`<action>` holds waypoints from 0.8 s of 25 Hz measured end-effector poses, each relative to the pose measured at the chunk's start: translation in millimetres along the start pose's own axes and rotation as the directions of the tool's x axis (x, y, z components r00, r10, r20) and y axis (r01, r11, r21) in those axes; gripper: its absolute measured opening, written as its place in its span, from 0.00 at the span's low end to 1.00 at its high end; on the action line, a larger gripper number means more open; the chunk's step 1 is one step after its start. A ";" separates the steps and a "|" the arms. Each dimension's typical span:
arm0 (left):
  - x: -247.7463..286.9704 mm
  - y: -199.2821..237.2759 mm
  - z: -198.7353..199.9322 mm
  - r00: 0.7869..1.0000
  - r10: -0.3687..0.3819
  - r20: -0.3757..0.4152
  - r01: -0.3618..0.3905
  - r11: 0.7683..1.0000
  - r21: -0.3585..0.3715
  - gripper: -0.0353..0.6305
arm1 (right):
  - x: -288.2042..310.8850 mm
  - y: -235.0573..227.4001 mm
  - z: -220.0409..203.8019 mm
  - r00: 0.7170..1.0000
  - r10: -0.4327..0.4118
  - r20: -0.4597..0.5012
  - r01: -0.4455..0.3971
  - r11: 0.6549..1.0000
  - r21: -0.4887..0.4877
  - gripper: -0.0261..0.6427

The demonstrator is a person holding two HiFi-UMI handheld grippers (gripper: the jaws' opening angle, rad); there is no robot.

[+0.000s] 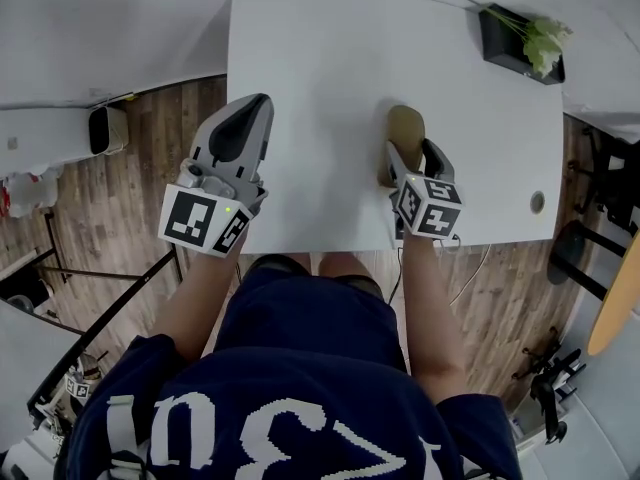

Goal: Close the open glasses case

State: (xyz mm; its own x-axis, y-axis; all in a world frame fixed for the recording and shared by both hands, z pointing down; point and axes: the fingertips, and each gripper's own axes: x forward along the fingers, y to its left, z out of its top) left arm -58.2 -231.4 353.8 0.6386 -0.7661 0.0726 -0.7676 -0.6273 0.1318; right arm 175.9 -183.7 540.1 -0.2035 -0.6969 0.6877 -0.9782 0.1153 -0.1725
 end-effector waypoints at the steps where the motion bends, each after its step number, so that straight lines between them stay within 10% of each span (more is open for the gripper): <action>1: -0.5 0.9 -1.0 1.000 0.002 -0.002 -0.002 1.000 -0.001 0.08 | 0.0 1.0 0.1 1.000 0.019 0.005 -0.019 1.000 -0.004 0.46; 7: 0.9 0.3 -6.7 1.000 -0.008 -0.012 0.008 1.000 -0.003 0.08 | 2.4 48.0 -7.6 0.954 0.289 -0.078 -0.299 0.930 -0.213 0.46; 12: 2.0 -8.4 -30.5 0.996 -0.044 -0.072 0.045 0.999 0.015 0.08 | -9.7 117.3 -32.2 0.792 0.538 -0.288 -0.610 0.666 -0.429 0.46; 17: 0.6 -18.6 -60.0 0.991 -0.063 -0.118 0.058 0.997 -0.045 0.07 | -21.0 154.2 -48.7 0.653 0.660 -0.372 -0.741 0.456 -0.493 0.46; 20: 4.0 -33.7 -72.6 0.985 -0.105 -0.139 0.099 0.994 -0.053 0.08 | -25.5 151.6 -39.0 0.668 0.680 -0.302 -0.721 0.493 -0.486 0.46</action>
State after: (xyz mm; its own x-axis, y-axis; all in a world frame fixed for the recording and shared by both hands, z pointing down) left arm -25.8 -203.1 421.4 0.7172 -0.6689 0.1954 -0.6968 -0.6916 0.1903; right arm 31.1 -120.8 524.0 -0.8137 -0.1737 0.5548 -0.3554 0.9039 -0.2382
